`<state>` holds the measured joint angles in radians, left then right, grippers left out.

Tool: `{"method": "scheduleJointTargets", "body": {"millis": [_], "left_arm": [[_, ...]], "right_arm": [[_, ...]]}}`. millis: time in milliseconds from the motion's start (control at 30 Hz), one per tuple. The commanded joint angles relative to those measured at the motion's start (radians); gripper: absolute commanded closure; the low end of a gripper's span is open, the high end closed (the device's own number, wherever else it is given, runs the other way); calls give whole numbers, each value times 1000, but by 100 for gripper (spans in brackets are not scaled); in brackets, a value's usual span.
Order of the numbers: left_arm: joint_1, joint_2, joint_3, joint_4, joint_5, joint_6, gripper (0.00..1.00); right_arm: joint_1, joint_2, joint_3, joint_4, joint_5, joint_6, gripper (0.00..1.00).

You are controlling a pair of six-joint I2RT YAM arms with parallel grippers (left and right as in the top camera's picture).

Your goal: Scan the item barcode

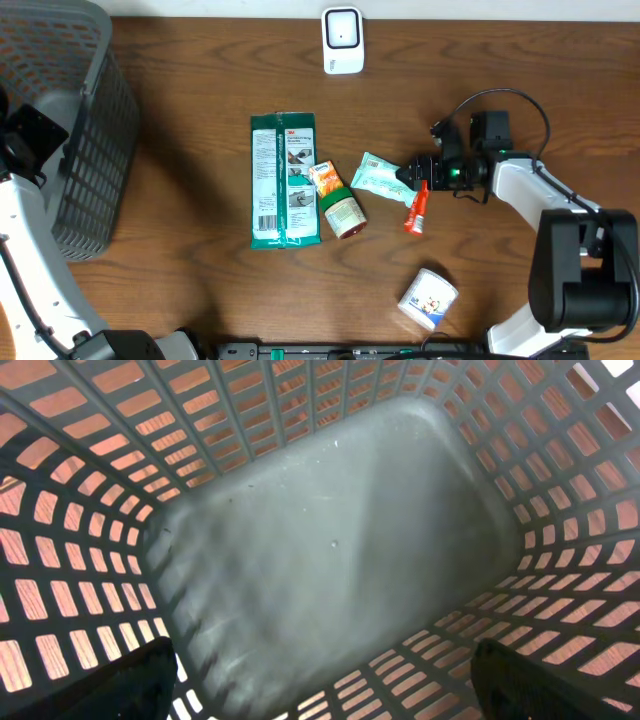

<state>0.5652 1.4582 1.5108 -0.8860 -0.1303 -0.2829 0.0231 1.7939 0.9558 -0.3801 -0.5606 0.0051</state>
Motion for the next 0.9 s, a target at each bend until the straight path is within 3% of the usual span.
{"method": "scheduleJointTargets", "body": {"millis": [0,100,200,467,700,867], "left_arm": [[3,8,13,-1,-6,13,6],[3,8,13,-1,-6,13,6],[3,8,13,-1,-6,13,7],[3,8,13,-1,-6,13,7],[3,8,13,-1,-6,13,6],[3,8,13,-1,-6,13,6]], "right_arm": [[2,52,-2,5,-6,-65,16],[-3,28,8,-6,-30,-49,27],[-5,-27,13,-9,-31,-10,29],[-1,-81,13,-164,-17,143,26],[-3,-132,13,-94,-23,140,21],[13,-130,3,-138,-21,277,21]]}}
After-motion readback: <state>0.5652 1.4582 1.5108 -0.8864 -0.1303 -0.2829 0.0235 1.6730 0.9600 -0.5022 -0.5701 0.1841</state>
